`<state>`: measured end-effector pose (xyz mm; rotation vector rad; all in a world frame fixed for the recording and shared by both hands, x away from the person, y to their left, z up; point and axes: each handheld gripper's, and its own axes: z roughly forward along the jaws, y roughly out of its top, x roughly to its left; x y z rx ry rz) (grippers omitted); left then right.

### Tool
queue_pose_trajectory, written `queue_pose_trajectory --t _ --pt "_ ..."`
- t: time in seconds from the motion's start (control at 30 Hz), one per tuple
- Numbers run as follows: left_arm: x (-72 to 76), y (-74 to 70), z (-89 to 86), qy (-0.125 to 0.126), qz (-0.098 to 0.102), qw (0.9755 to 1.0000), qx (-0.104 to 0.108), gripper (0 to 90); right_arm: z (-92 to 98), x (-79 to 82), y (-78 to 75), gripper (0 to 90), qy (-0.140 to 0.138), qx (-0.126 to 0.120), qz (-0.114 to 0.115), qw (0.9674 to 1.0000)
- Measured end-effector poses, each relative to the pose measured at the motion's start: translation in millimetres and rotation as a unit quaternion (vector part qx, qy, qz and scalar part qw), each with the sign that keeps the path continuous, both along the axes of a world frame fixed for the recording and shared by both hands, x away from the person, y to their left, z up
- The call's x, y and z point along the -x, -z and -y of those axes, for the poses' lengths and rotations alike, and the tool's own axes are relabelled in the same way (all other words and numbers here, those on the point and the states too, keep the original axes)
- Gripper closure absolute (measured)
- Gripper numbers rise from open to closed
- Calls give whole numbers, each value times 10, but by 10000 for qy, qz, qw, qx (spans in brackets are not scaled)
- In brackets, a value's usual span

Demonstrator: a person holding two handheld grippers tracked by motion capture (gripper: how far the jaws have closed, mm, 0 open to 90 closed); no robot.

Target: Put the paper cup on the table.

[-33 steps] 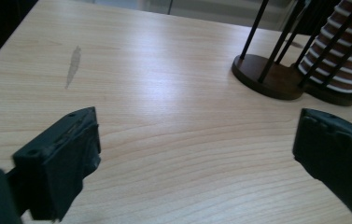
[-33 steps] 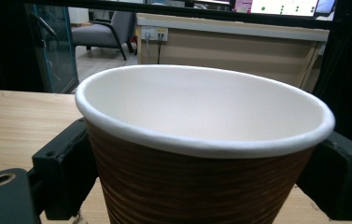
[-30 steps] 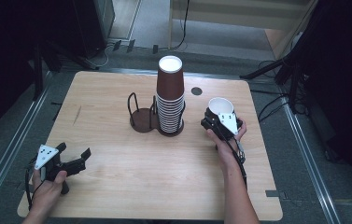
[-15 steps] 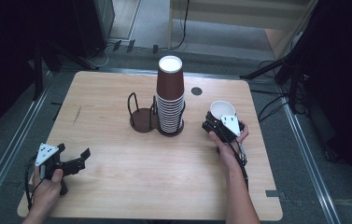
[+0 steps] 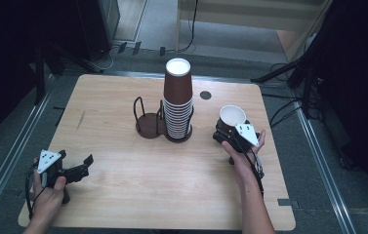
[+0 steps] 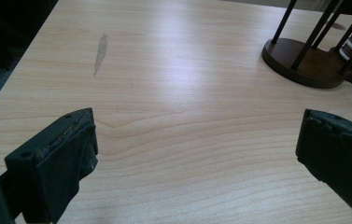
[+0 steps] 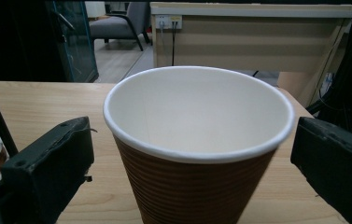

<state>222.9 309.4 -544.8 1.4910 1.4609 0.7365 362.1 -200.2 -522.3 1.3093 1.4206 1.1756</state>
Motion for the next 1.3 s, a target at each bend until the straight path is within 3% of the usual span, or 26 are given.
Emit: queue_pose_trajectory --t 0.47,1.3 --pt "9 -4 -5 17 -25 10000 2 0 178 288 -49 0 -112 -163 41 9998" --pt "21 -6 -13 42 -42 10000 -45 0 436 656 -21 0 -250 -348 164 9989"
